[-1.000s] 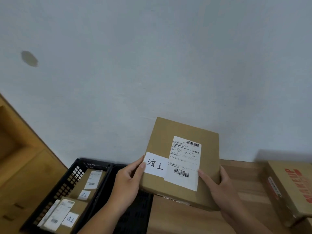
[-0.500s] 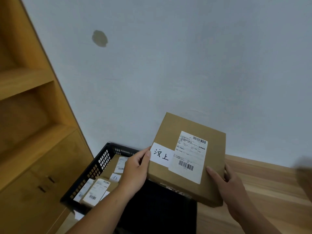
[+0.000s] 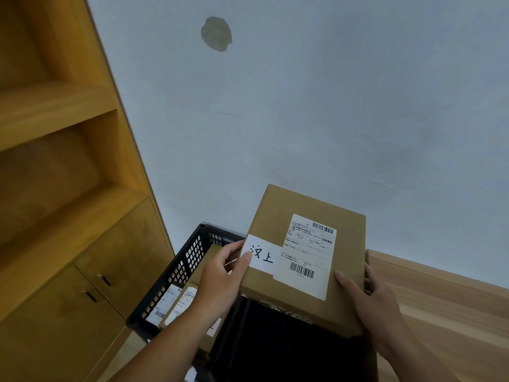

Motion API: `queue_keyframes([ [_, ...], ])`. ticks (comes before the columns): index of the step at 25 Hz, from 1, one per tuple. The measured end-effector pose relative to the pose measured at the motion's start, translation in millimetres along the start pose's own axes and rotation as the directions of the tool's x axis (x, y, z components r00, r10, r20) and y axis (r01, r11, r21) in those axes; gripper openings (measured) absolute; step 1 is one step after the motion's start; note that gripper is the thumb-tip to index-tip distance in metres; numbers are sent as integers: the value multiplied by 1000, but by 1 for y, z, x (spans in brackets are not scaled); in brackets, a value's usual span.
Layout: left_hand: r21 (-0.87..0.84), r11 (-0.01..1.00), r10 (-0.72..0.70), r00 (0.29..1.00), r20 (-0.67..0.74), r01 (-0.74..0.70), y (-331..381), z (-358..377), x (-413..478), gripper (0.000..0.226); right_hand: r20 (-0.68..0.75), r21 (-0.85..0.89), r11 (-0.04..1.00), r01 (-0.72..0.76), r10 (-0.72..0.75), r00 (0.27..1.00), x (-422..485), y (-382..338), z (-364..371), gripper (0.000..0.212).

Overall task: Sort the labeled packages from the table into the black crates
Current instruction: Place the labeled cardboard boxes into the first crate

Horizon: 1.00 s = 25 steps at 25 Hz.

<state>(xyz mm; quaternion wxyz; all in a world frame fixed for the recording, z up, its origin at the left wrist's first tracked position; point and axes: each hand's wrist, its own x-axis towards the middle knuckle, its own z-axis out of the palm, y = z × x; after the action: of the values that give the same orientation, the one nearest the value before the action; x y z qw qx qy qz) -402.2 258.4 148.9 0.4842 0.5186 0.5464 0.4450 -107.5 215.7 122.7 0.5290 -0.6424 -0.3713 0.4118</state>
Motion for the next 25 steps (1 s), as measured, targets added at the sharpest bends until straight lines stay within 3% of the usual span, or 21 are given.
queue_keyframes([
  [3, 46, 999, -22, 1000, -5, 23, -12, -33, 40, 32, 35, 22, 999, -27, 27, 999, 37, 14, 49, 51],
  [8, 115, 991, -57, 988, -142, 74, -13, -113, 99, 19, 158, 17, 998, -63, 59, 986, 82, 2, 159, 49],
  [11, 153, 982, -81, 981, -174, 108, -23, -154, 130, 26, 207, -7, 998, -57, 57, 977, 103, -12, 213, 51],
  [19, 111, 978, -169, 984, -51, 174, -74, -224, 237, 20, 84, -102, 989, -111, 120, 989, 133, -13, 311, 61],
  [25, 126, 966, -235, 969, 71, 225, -125, -255, 301, 39, -23, -196, 960, -199, 198, 980, 145, 11, 358, 63],
])
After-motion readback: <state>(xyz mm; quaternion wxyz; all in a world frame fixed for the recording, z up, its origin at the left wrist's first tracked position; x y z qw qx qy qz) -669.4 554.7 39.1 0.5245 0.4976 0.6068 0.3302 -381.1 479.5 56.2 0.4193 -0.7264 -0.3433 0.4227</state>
